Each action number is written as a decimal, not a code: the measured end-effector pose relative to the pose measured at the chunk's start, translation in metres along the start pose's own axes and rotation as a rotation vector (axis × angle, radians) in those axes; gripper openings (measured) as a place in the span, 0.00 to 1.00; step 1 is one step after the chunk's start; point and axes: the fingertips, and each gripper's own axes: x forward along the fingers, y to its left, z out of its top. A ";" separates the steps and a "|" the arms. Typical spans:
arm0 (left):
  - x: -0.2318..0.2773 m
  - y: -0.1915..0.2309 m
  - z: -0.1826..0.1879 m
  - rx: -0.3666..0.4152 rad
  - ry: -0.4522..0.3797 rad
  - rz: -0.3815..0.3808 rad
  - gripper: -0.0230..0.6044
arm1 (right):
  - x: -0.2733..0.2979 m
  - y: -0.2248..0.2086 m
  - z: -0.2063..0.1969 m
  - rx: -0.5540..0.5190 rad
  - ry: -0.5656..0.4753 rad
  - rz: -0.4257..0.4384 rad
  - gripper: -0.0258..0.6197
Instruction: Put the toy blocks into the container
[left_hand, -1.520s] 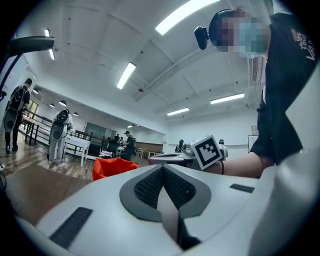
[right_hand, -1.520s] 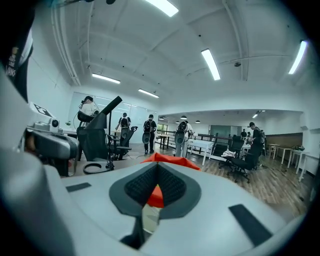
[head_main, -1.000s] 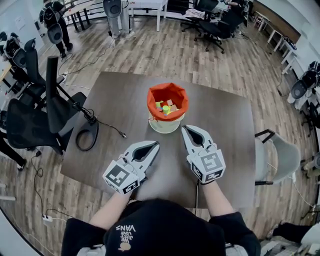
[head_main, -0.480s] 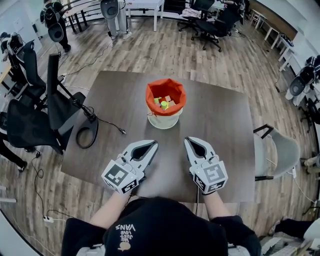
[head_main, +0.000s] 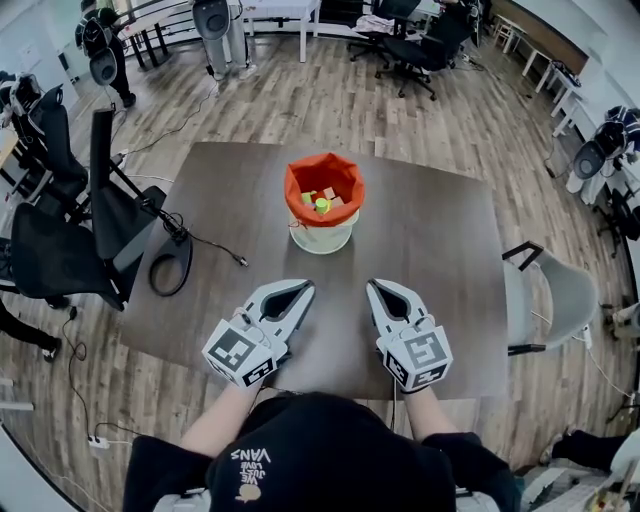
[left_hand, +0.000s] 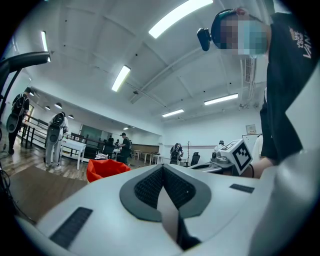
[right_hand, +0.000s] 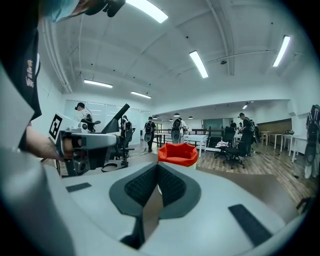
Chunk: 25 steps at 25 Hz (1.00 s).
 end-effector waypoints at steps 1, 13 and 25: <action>0.000 -0.001 0.000 0.000 -0.001 -0.001 0.05 | -0.001 0.000 0.000 -0.001 0.000 -0.002 0.07; -0.004 -0.005 0.002 0.007 -0.005 0.009 0.05 | -0.002 0.002 0.005 -0.026 -0.002 -0.012 0.07; -0.001 -0.011 0.000 0.006 -0.002 0.005 0.05 | -0.006 0.002 0.004 -0.036 -0.005 -0.010 0.07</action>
